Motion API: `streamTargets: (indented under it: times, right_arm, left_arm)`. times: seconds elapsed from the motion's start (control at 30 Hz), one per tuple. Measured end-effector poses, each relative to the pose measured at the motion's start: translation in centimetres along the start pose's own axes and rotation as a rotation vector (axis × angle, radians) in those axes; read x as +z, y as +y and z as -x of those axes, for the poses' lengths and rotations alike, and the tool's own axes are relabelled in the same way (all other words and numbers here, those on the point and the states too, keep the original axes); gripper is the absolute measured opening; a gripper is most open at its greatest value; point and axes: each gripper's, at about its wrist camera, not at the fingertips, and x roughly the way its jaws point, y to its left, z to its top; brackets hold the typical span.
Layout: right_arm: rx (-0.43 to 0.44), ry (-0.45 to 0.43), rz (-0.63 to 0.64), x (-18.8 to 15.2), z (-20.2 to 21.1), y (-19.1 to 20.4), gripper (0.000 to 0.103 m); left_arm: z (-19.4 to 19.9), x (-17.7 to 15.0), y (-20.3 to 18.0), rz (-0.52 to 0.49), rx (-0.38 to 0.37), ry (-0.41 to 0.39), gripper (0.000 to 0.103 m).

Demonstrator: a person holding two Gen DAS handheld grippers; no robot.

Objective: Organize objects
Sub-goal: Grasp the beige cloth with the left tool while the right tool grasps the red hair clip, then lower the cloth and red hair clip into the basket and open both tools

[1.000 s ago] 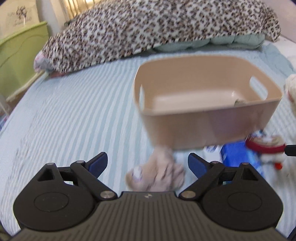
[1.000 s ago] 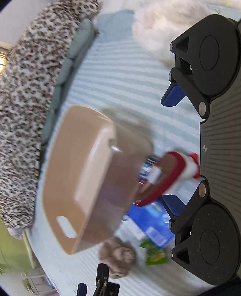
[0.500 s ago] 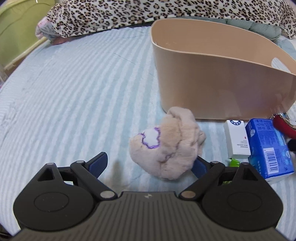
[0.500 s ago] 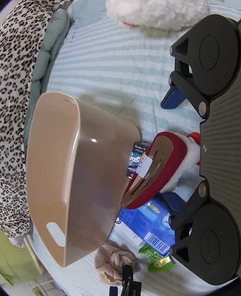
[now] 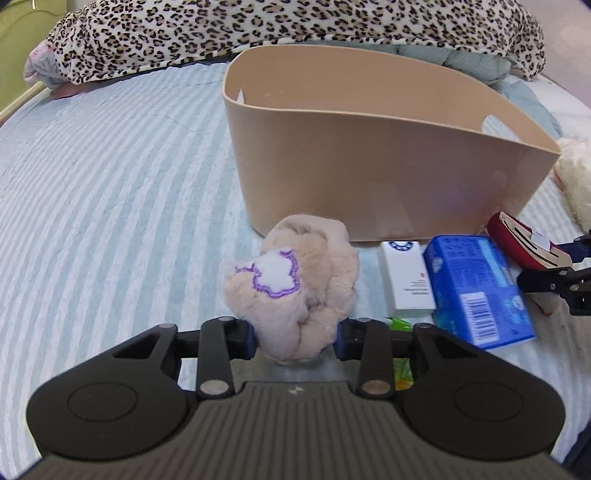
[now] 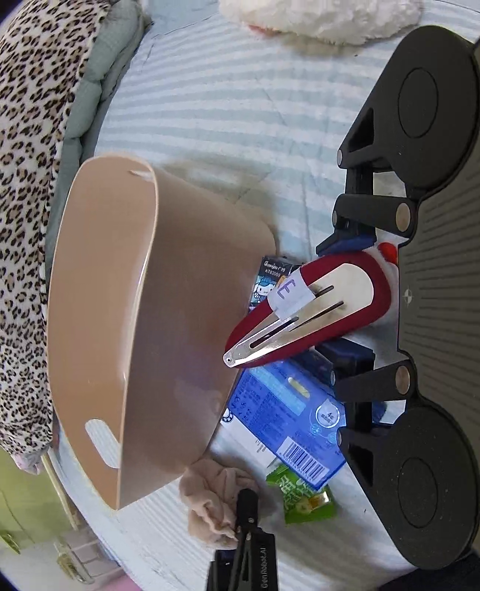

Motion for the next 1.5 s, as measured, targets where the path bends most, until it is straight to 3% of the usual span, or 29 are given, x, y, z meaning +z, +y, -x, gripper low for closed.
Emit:
streamTargets:
  times: [0.23, 0.53, 0.77, 0.97, 1.23, 1.5]
  right_arm:
    - [0.004, -0.066, -0.074, -0.8, 4.4, -1.1, 0.044]
    - [0.005, -0.186, -0.096, -0.2, 10.1, -1.5, 0.044]
    - [-0.019, -0.294, -0.078, 2.9, 11.8, -1.7, 0.044]
    - [-0.042, -0.350, -0.062, 6.9, 10.8, -1.8, 0.044]
    - [-0.050, -0.345, -0.070, 9.8, 6.8, -1.9, 0.044]
    - [-0.057, -0.243, -0.072, 10.7, 1.0, -2.4, 0.044]
  left_arm:
    - [2.5, 0.6, 0.2, 0.021, -0.014, -0.045, 0.038]
    - [7.4, 2.3, -1.5, -0.019, -0.005, -0.169, 0.038]
    - [9.0, 6.1, -2.9, -0.041, 0.011, -0.266, 0.038]
    - [7.8, 10.3, -4.5, -0.047, 0.016, -0.320, 0.038]
    - [2.2, 13.1, -5.6, -0.053, 0.059, -0.276, 0.038]
    - [-3.7, 12.9, -5.8, -0.067, 0.088, -0.142, 0.038]
